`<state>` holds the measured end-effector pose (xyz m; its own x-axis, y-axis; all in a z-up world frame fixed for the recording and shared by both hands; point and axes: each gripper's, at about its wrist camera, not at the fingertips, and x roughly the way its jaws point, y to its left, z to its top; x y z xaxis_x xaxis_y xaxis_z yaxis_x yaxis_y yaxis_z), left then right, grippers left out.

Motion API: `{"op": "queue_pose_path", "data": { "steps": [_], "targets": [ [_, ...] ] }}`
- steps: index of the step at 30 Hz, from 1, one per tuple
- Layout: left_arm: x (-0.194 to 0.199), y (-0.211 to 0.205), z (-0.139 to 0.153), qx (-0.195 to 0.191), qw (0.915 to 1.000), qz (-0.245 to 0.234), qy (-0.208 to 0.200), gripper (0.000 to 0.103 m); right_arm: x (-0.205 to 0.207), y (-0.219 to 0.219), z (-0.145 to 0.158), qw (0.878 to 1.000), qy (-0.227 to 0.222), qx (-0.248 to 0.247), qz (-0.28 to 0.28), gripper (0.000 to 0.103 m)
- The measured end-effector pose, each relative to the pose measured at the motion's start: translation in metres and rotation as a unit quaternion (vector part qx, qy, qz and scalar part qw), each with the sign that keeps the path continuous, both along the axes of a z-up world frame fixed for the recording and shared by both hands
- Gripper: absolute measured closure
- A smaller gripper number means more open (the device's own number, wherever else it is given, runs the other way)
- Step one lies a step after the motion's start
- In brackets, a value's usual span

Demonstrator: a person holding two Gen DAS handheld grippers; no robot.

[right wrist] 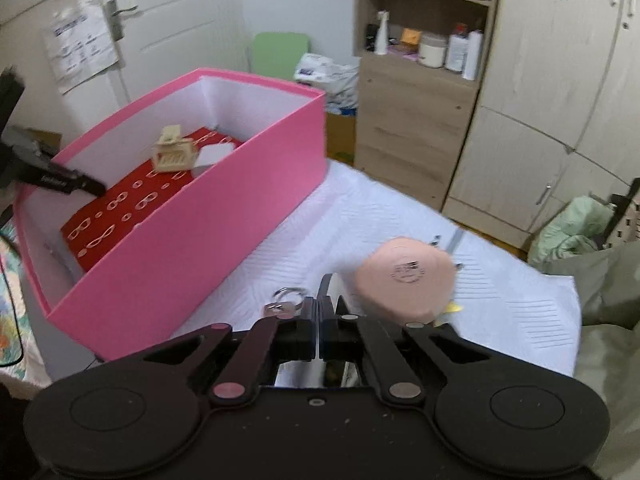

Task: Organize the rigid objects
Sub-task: 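Return the right gripper to the table and grasp the white wifi router, then lower the white wifi router into the box and open the right gripper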

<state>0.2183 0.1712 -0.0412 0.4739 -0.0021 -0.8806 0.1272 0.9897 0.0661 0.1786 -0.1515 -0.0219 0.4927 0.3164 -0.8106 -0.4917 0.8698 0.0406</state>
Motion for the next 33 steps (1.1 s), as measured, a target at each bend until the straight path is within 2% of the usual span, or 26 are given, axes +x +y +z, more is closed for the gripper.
{"op": "queue_pose_path", "data": {
  "steps": [7, 10, 12, 18, 20, 27, 33],
  "targets": [
    [0.0, 0.001, 0.0, 0.0, 1.0, 0.0, 0.0, 0.099, -0.002, -0.009, -0.007, 0.999, 0.027, 0.027, -0.025, 0.091],
    [0.0, 0.001, 0.0, -0.001, 1.0, -0.001, -0.001, 0.099, -0.002, -0.009, -0.016, 0.997, 0.056, 0.04, -0.041, 0.064],
    [0.0, 0.001, 0.0, -0.001, 1.0, 0.0, -0.001, 0.099, -0.003, -0.007, -0.025, 0.995, 0.074, 0.047, -0.049, 0.062],
    [0.0, 0.001, 0.0, -0.001, 1.0, -0.002, 0.001, 0.099, -0.004, -0.001, -0.04, 0.991, 0.091, 0.036, -0.088, 0.05],
    [0.0, 0.001, 0.0, -0.002, 1.0, -0.004, 0.001, 0.099, -0.003, 0.002, -0.043, 0.991, 0.094, 0.025, -0.087, 0.041],
    [-0.001, 0.003, 0.0, -0.009, 1.0, -0.002, -0.002, 0.099, 0.016, 0.008, -0.054, 0.99, 0.114, 0.019, -0.077, 0.032],
    [0.0, 0.005, 0.0, -0.008, 1.0, -0.003, -0.001, 0.099, 0.015, 0.018, -0.058, 0.996, 0.073, -0.006, -0.059, 0.032]
  ]
}}
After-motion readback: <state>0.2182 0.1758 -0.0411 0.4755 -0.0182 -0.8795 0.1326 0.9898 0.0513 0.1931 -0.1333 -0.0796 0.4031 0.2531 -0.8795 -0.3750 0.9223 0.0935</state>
